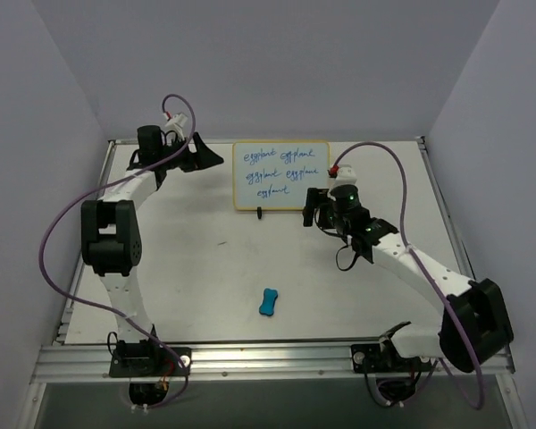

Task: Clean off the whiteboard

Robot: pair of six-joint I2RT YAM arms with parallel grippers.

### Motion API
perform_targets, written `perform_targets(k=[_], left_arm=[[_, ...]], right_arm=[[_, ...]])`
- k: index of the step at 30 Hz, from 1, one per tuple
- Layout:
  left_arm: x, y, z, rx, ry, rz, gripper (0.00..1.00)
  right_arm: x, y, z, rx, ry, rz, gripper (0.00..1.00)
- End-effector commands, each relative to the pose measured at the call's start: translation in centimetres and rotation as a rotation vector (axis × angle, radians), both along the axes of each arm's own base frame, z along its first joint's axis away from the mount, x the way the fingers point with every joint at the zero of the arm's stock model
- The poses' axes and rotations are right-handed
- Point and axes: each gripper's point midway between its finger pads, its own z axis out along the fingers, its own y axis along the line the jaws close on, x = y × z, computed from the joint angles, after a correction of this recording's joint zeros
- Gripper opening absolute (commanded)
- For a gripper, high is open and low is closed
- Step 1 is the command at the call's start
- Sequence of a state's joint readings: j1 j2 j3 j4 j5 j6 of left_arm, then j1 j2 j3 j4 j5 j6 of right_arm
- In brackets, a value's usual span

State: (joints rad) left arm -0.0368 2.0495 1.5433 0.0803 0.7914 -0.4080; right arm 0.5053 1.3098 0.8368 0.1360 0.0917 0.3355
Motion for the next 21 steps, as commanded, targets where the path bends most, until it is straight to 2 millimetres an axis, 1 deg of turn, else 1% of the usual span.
perform_targets(k=[1,2,3,4,5,6,7,8,9,10,11,12,13,14,15,16,17,18,19,20,21], left_arm=[[0.7,-1.7,1.2,-0.059,-0.157,-0.215,0.94],[1.5,-2.0,0.4,-0.061,-0.163,-0.239,0.94],[1.6,-2.2,-0.1,-0.068,-0.161,-0.257,0.94],[1.3,-2.8,0.0,-0.085,-0.180,-0.305,0.94],[1.7,-2.8,-1.0,-0.088,-0.170,-0.306,0.94],[2.1,-2.8,-1.0,-0.091,-0.175,-0.298,0.94],[2.7,-2.9,-0.5,-0.098,-0.222,-0.294,0.94],[2.9,-3.0,-1.3,-0.119,-0.211,-0.303,0.94],[3.3,-3.3,-0.7,-0.146,-0.206,-0.305,0.94],[3.5,-3.7,-0.5,-0.156,-0.217,-0.317,0.94],[3.4,-4.6,-1.3,-0.163,-0.202,-0.339,0.94],[3.9,-5.2,-0.6,-0.154,-0.230,-0.349,0.94],[3.9,-5.8,-0.8,-0.149,-0.213,-0.352,0.94],[4.0,-6.8,-1.3,-0.146,-0.211,-0.362,0.94],[4.1,-7.2,-1.1,-0.150,-0.212,-0.363,0.94],[4.6,-7.5,-0.2,-0.156,-0.250,-0.363,0.94],[4.7,-7.8,-0.7,-0.188,-0.212,-0.356,0.94],[5.0,-7.9,-0.7,-0.203,-0.211,-0.349,0.95],[5.5,-8.0,0.6,-0.217,-0.258,-0.353,0.95],[5.7,-8.1,-0.3,-0.246,-0.215,-0.346,0.96],[6.1,-8.1,-0.3,-0.254,-0.213,-0.339,0.98]], right_arm=[[-3.8,0.8,1.5,0.042,0.013,0.100,0.76],[-4.7,1.1,2.8,0.073,-0.009,0.140,0.76],[-5.4,1.1,3.0,0.073,-0.006,0.151,0.76],[-5.9,0.9,3.2,0.070,-0.006,0.156,0.76],[-6.5,0.7,4.0,0.077,-0.020,0.164,0.76],[-6.9,0.6,3.9,0.074,-0.010,0.172,0.76],[-7.3,0.8,4.3,0.081,-0.014,0.183,0.76],[-7.7,1.0,4.7,0.092,-0.022,0.193,0.76],[-8.0,1.3,4.7,0.099,-0.014,0.211,0.75],[-8.4,1.7,4.9,0.106,-0.017,0.230,0.76],[-8.5,1.9,5.1,0.112,-0.021,0.235,0.75],[-8.6,1.9,5.0,0.107,-0.020,0.236,0.75],[-8.7,2.0,5.0,0.104,-0.018,0.236,0.75],[-8.8,2.1,4.8,0.097,-0.016,0.241,0.75],[-8.8,2.1,4.8,0.097,-0.016,0.243,0.75],[-8.8,2.1,4.7,0.091,-0.014,0.239,0.75],[-9.0,2.3,4.6,0.090,-0.011,0.245,0.75],[-9.1,2.4,4.4,0.090,-0.007,0.250,0.75],[-9.1,2.4,4.3,0.088,-0.005,0.246,0.75],[-9.2,2.6,4.2,0.089,-0.006,0.249,0.75],[-9.3,2.8,4.2,0.091,-0.005,0.257,0.75]])
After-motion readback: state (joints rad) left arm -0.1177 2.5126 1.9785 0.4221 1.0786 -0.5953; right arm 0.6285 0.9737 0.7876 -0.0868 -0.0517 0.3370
